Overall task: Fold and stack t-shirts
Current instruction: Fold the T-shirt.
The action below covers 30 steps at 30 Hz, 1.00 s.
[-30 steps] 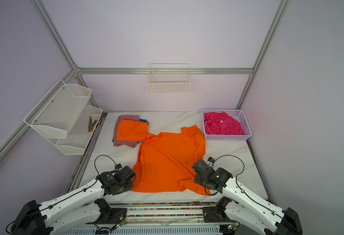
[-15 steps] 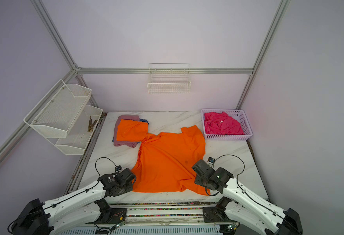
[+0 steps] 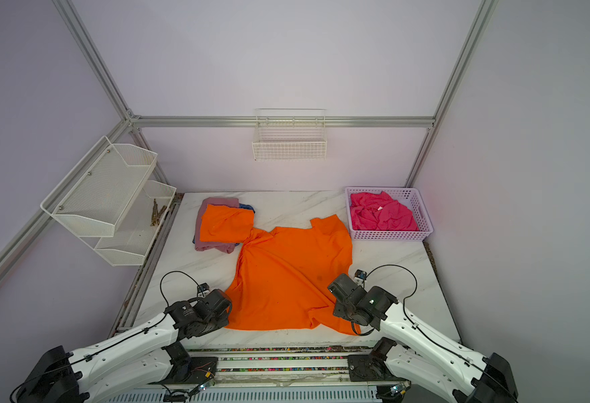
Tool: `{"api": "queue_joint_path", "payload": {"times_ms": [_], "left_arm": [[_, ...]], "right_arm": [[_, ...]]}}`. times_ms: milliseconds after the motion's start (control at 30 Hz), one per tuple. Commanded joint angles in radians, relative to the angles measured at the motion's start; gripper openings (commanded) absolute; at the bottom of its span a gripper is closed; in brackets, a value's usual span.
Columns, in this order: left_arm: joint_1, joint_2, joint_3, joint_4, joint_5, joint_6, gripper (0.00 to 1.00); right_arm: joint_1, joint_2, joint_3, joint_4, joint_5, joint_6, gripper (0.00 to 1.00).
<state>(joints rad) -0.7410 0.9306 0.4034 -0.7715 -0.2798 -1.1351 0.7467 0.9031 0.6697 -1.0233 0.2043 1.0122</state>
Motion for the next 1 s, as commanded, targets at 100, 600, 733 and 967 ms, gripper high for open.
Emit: {"api": "queue_joint_path", "payload": {"times_ms": [100,600,733,967], "left_arm": [[-0.003,-0.043,0.025,-0.095,0.023,0.011,0.00],[-0.002,-0.023,0.215,-0.256,0.042,0.034,0.00],[0.000,0.029,0.284,-0.264,0.000,0.051,0.00],[0.065,0.107,0.390,-0.283,-0.043,0.124,0.00]], "right_arm": [[0.019,0.014,0.021,0.009,0.001,0.000,0.57],[0.044,0.050,0.011,0.049,-0.005,0.003,0.56],[0.046,0.046,0.007,0.051,-0.004,0.009,0.56],[0.051,0.006,-0.004,0.034,0.006,0.037,0.56]]}}
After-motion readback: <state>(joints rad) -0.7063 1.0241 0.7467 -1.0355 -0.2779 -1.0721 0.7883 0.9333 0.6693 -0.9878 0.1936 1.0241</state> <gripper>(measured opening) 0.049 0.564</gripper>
